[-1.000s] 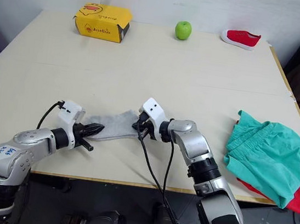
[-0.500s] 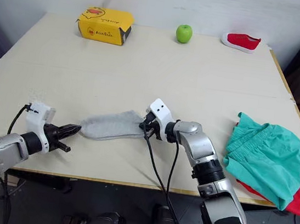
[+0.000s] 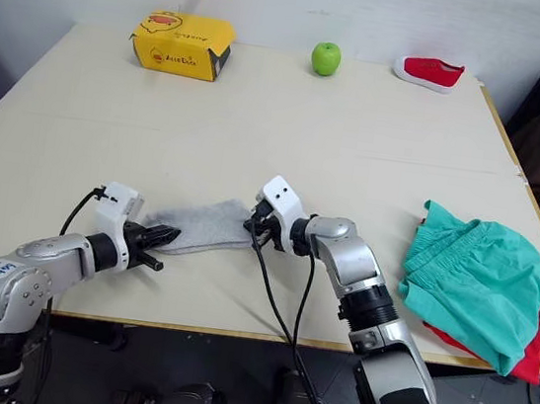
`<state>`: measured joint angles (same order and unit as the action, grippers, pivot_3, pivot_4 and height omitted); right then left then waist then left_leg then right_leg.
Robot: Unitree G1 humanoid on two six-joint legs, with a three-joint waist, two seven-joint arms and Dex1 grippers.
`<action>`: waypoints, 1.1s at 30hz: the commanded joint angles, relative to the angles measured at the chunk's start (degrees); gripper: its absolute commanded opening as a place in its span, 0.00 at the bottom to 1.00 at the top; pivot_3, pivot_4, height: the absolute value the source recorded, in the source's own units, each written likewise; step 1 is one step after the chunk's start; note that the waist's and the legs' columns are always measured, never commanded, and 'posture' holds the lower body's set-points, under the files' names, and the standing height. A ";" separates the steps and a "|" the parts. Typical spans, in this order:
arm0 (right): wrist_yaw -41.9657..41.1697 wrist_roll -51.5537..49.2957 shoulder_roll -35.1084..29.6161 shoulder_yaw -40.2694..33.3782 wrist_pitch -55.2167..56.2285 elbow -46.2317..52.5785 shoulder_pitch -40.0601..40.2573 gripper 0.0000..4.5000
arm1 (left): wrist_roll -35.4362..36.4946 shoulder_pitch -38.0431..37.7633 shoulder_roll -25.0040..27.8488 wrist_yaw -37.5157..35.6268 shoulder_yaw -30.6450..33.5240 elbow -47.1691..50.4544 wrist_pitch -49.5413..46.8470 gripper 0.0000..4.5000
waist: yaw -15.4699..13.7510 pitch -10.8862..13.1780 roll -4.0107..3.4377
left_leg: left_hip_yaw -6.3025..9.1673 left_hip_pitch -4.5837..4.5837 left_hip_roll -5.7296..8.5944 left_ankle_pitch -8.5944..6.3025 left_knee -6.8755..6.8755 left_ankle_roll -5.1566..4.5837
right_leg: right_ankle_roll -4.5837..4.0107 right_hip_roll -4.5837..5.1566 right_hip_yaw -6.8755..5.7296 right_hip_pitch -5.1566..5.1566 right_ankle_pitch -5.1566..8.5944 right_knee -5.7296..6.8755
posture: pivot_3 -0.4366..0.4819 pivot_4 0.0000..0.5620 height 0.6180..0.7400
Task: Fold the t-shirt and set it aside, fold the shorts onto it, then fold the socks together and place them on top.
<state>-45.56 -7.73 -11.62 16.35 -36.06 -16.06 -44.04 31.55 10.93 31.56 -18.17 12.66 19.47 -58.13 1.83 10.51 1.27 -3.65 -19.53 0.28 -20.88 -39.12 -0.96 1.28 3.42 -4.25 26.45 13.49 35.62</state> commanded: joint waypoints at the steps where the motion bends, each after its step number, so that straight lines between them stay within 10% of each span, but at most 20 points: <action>1: -0.41 0.09 0.15 0.26 0.43 0.76 -0.74 0.00 | -0.31 -5.24 1.29 -0.04 5.50 0.78 -0.10 0.01 | 0.23 0.00 0.00 | 0.00 0.03 -0.01 -0.01 0.02 0.01 | -0.01 0.00 0.01 0.00 0.01 0.00 | 0.48 0.27 1.00; 10: -0.79 -0.39 0.25 0.02 0.25 1.29 -0.46 0.00 | 18.42 -15.98 -3.89 0.18 26.76 11.18 -9.57 0.47 | -0.07 0.02 -0.02 | 0.03 0.05 -0.05 -0.02 0.06 0.06 | -0.12 0.00 -0.01 0.03 0.08 -0.09 | 0.48 0.27 1.00; 17: -0.64 -0.31 0.68 0.19 -0.04 1.73 -0.29 0.00 | 28.11 -12.50 -11.99 10.42 29.31 8.64 -14.86 0.98 | -0.57 0.01 -0.01 | 0.08 0.06 -0.01 -0.03 0.04 0.01 | -0.11 0.04 -0.04 -0.03 0.07 -0.14 | 0.48 0.27 1.00; 33: -0.25 -0.28 0.22 -0.09 -0.99 2.51 -0.61 0.00 | 27.14 3.09 -19.62 26.48 21.93 -7.01 -13.28 0.99 | -1.95 0.00 -0.01 | 0.10 0.28 0.04 0.06 0.03 0.14 | -0.09 0.04 -0.09 -0.26 0.06 -0.08 | 0.48 0.27 1.00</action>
<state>-45.90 -7.73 -11.38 16.62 -37.19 -15.93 -44.03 59.66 14.31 12.79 6.68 36.54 16.02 -70.76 -0.13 10.50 1.26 -3.53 -19.20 0.32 -20.81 -39.10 -0.82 1.19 3.47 -4.35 26.12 13.55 35.53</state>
